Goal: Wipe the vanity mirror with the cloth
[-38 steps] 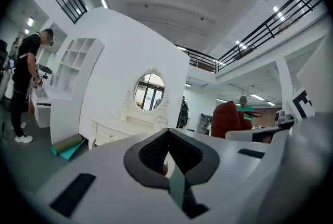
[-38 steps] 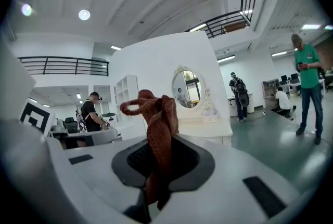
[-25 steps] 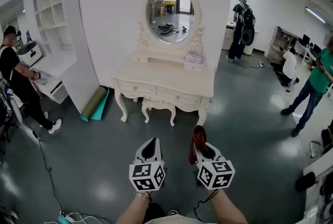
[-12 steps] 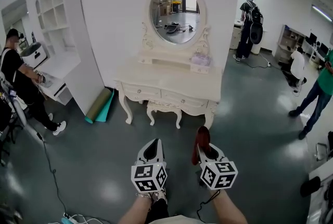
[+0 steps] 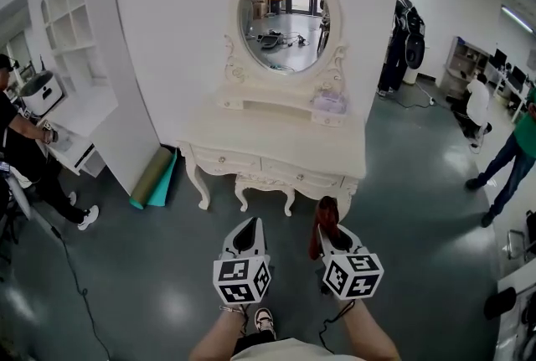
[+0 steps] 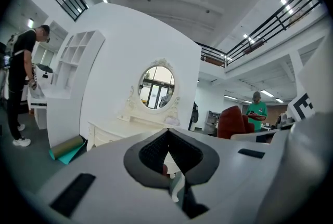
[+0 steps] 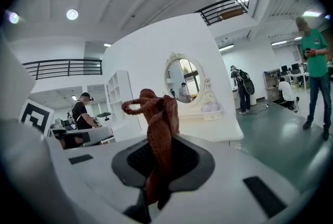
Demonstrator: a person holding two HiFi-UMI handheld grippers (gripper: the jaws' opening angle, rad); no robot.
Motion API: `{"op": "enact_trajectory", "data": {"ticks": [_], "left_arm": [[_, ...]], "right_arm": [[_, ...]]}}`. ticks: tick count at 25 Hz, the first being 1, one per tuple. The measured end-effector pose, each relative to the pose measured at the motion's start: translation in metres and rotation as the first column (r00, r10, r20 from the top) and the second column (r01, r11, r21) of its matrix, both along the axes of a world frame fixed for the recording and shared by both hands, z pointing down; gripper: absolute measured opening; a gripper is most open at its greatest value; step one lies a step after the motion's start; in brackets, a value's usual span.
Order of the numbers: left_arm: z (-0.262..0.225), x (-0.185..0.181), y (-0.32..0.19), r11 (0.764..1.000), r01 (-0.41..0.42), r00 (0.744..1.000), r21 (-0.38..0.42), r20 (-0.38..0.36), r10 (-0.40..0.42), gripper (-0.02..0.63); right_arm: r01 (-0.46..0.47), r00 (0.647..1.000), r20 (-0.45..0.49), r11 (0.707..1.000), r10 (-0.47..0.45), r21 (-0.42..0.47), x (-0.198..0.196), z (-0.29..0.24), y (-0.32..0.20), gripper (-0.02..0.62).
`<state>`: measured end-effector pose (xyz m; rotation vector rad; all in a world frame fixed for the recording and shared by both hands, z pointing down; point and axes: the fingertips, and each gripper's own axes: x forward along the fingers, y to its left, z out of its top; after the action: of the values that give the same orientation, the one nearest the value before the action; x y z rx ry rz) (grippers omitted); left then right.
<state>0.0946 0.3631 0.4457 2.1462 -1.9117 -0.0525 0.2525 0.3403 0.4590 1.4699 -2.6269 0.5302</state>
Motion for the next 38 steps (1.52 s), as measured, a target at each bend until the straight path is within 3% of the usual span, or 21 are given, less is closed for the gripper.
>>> {"op": "enact_trajectory", "data": {"ticks": [9,22,29,38], "left_arm": [[-0.005,-0.067,-0.092,1.0,-0.009,1.0,0.01,0.001,0.009,0.006],[0.022,-0.104,-0.159,0.998,-0.029,1.0,-0.053,0.007,0.029,0.005],[0.03,-0.138,-0.205,0.998,0.031,0.999,-0.06,0.026,-0.029,0.005],[0.015,-0.168,-0.303,0.996,0.079,0.996,-0.046,0.04,-0.077,0.006]], "right_arm": [[-0.027,0.999,-0.024,0.999,0.028,0.037,-0.057,-0.014,-0.091,0.058],[-0.075,0.996,-0.044,0.997,0.074,-0.027,-0.078,0.01,-0.17,0.058],[-0.021,0.999,-0.025,0.999,0.02,-0.024,-0.113,0.017,-0.237,0.058],[0.033,0.999,-0.008,0.999,-0.033,-0.009,-0.151,0.006,-0.343,0.058]]}}
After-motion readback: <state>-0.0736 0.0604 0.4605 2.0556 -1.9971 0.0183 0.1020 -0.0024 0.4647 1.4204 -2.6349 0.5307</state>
